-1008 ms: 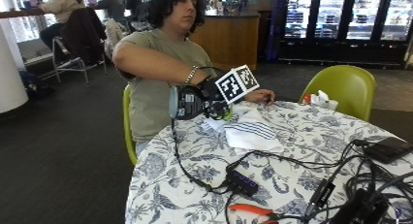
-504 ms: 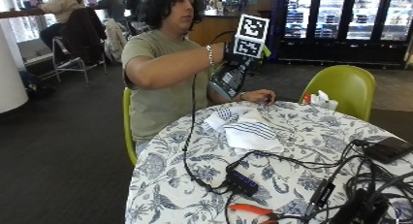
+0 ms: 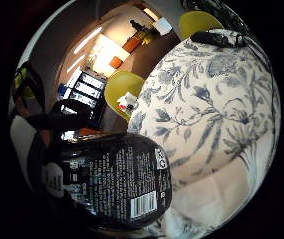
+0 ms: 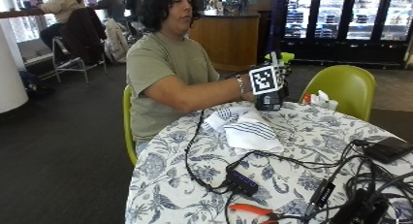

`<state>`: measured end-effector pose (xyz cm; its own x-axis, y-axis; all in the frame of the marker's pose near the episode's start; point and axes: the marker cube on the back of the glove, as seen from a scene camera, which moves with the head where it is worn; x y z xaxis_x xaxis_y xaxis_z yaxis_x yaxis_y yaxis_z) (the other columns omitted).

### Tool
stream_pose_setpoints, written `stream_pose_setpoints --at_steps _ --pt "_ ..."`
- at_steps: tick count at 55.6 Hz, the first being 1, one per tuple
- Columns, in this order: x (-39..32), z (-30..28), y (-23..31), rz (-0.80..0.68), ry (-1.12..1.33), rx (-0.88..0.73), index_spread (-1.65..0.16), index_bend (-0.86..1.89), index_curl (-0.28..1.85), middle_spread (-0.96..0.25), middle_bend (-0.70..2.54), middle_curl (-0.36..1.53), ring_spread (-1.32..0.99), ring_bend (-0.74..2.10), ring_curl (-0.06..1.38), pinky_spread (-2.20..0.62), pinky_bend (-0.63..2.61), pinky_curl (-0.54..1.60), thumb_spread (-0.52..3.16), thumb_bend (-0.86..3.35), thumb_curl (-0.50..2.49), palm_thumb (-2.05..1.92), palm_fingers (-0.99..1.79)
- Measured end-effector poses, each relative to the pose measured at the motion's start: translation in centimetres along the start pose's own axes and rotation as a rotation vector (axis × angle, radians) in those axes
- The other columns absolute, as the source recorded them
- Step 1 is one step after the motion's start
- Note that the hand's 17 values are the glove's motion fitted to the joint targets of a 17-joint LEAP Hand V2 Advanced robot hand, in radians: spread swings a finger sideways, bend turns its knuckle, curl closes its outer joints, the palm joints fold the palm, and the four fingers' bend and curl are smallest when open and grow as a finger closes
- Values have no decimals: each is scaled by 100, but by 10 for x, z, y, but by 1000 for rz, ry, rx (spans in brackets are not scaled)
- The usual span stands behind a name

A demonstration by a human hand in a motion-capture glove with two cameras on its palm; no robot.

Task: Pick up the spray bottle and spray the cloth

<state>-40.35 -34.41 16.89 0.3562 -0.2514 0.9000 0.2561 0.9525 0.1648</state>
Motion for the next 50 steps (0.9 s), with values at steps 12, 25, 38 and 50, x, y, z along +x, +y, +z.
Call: stream_pose_setpoints --at_steps 12,25,38,50 --pt "33 25 8 -51 20 90 -27 21 67 -15 64 58 -17 70 49 -24 45 42 46 -3 83 101 134" --pt "38 35 6 -87 -11 130 -27 23 68 -16 65 58 -18 71 49 -26 45 42 44 -3 84 100 136" --pt "49 47 -29 -98 6 153 -28 24 68 -17 65 58 -18 72 49 -27 44 42 41 -3 85 100 136" --pt "55 50 -64 -88 2 214 -28 25 68 -17 66 58 -19 72 49 -28 45 42 39 -3 85 100 136"
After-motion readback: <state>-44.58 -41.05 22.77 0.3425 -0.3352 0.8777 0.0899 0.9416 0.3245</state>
